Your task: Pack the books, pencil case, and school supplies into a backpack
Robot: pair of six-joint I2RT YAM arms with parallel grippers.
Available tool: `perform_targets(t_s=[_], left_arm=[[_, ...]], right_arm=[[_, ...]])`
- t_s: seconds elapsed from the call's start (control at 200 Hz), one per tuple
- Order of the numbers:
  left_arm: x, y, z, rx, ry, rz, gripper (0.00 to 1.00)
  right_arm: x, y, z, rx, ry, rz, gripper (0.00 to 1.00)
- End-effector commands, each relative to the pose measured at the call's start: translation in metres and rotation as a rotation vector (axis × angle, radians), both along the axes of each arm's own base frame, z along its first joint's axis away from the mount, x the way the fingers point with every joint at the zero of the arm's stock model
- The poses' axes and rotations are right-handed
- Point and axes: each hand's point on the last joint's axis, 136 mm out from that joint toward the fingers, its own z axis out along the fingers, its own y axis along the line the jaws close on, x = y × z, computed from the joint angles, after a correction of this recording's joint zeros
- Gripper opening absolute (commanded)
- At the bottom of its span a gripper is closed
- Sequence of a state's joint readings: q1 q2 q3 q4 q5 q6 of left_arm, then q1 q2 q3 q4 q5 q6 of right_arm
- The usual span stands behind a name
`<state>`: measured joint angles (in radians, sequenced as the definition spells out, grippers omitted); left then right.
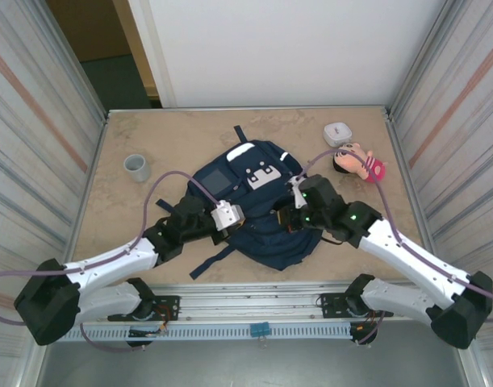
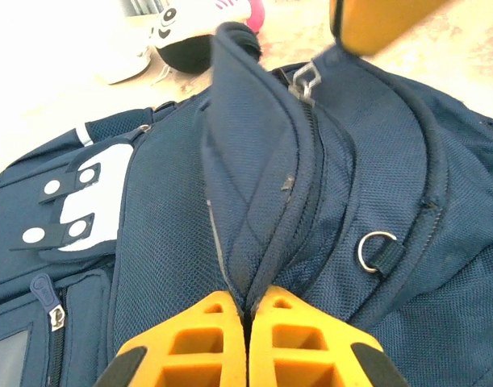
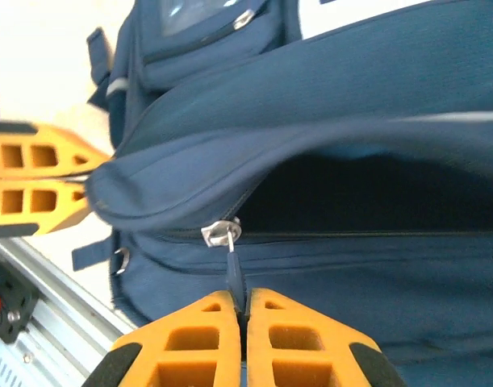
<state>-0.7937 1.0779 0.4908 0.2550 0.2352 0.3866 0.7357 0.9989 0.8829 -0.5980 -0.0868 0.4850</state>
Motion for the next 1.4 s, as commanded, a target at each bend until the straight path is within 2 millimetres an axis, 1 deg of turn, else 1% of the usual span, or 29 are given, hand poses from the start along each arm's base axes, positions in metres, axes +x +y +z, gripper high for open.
perform_targets(t_s=[0.0,0.06,0.085,0.125,0.195,0.236,0.331,0.386,0.441,0.451,0.466,0.536,0.586,0.646,0.686,0.762,0.857,0.937,0.987,1.117,1.213,1.283,1.343,1.373,1.398], left_arm=[[-0.003,0.022,-0.011,0.029,0.034,0.075,0.0],[-0.006,0.024,-0.012,0.024,0.033,0.077,0.0],[-0.007,0.025,-0.011,0.02,0.035,0.076,0.02],[-0.01,0.024,-0.01,0.013,0.041,0.061,0.08],[-0.02,0.017,-0.004,-0.016,0.062,-0.003,0.25],[-0.026,0.011,0.002,-0.036,0.077,-0.039,0.36],[-0.041,-0.008,0.016,-0.061,0.091,-0.121,0.56],[-0.044,-0.019,0.02,-0.043,0.08,-0.131,0.63],[-0.042,-0.029,0.022,-0.026,0.071,-0.12,0.66],[-0.042,-0.031,0.023,-0.025,0.069,-0.121,0.66],[-0.042,-0.034,0.024,-0.024,0.07,-0.125,0.67],[-0.039,-0.046,0.025,-0.015,0.072,-0.123,0.66],[-0.031,-0.052,0.024,-0.002,0.069,-0.09,0.65],[-0.02,-0.056,0.014,0.035,0.075,-0.048,0.62],[-0.015,-0.056,0.009,0.058,0.077,-0.03,0.58],[-0.009,-0.054,0.0,0.096,0.073,0.0,0.41],[-0.009,-0.046,-0.009,0.124,0.067,0.005,0.3],[-0.009,-0.036,-0.012,0.126,0.081,0.009,0.08],[-0.01,-0.029,-0.012,0.122,0.086,0.008,0.0],[-0.021,-0.011,-0.011,0.11,0.106,-0.033,0.0],[-0.027,0.002,-0.01,0.116,0.088,-0.045,0.0],[-0.023,0.014,-0.012,0.14,0.065,0.004,0.0],[-0.016,0.022,-0.012,0.148,0.049,0.06,0.0],[-0.015,0.022,-0.01,0.144,0.044,0.068,0.07],[-0.016,0.02,-0.008,0.135,0.045,0.062,0.16]], right_arm=[[0.004,-0.03,-0.009,-0.065,-0.011,-0.063,0.0],[-0.002,-0.015,-0.007,-0.002,-0.005,0.007,0.0],[-0.005,-0.009,-0.006,0.023,0.001,0.036,0.0],[-0.01,0.002,-0.005,0.061,0.009,0.084,0.0],[-0.017,0.015,-0.004,0.091,0.019,0.143,0.0],[-0.02,0.019,-0.004,0.091,0.021,0.163,0.0],[-0.025,0.025,-0.004,0.087,0.022,0.19,0.0],[-0.026,0.027,-0.002,0.089,0.018,0.2,0.0],[-0.027,0.029,-0.001,0.092,0.014,0.208,0.0],[-0.028,0.029,-0.001,0.091,0.014,0.21,0.0],[-0.027,0.031,-0.007,0.076,0.031,0.211,0.0],[-0.026,0.033,-0.011,0.064,0.04,0.216,0.0],[-0.026,0.034,-0.012,0.058,0.045,0.219,0.0],[-0.025,0.034,-0.015,0.048,0.05,0.215,0.0],[-0.024,0.033,-0.015,0.042,0.047,0.209,0.0],[-0.017,0.025,-0.018,0.009,0.034,0.158,0.0],[-0.004,0.008,-0.023,-0.043,0.019,0.062,0.0],[0.002,-0.003,-0.027,-0.063,0.013,0.015,0.0],[0.005,-0.009,-0.029,-0.076,0.009,-0.011,0.0],[0.014,-0.025,-0.039,-0.113,0.011,-0.089,0.0],[0.019,-0.025,-0.043,-0.1,0.016,-0.1,0.0],[0.019,-0.018,-0.044,-0.071,0.018,-0.079,0.0],[0.014,0.0,-0.042,-0.008,0.022,-0.001,0.0],[0.011,0.008,-0.04,0.022,0.023,0.039,0.0],[0.008,0.014,-0.039,0.038,0.023,0.062,0.0]])
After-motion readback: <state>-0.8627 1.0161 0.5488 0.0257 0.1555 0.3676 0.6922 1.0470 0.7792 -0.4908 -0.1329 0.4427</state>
